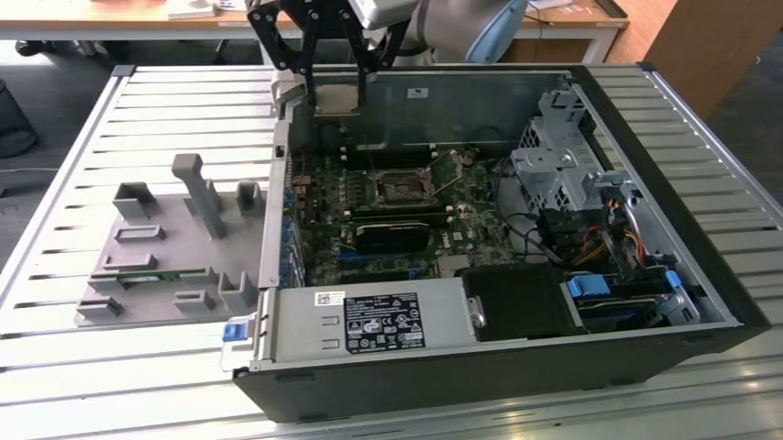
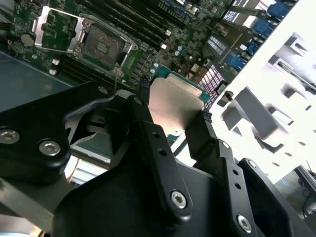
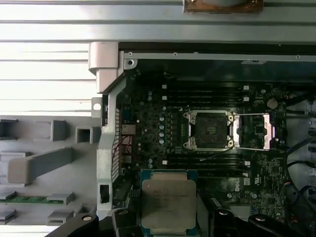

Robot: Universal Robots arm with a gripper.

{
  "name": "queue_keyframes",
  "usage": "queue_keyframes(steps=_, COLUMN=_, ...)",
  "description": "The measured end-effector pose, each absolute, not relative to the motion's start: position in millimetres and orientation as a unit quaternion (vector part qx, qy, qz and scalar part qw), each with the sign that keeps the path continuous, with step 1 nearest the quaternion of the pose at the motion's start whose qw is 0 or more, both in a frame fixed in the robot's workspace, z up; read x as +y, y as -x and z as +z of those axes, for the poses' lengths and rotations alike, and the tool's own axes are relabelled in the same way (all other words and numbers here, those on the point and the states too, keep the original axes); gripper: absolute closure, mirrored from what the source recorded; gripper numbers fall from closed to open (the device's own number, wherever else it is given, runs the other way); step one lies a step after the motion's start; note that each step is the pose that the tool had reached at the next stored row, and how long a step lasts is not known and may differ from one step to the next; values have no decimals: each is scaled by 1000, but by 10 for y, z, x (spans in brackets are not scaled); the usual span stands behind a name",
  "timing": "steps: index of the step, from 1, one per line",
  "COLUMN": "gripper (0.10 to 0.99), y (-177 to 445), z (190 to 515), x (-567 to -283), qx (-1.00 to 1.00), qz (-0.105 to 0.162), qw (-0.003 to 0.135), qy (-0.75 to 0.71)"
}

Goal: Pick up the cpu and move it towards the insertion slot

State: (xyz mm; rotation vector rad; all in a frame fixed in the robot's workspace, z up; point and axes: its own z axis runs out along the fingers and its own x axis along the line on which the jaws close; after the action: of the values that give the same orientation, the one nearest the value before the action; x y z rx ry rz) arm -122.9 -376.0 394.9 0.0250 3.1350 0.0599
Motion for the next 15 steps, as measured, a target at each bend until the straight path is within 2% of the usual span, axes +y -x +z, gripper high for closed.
queue_keyframes(steps=15, gripper=549, y=1016, z=3948, x=-3664, qx=1000, qz=20, qw=3, qy=-8)
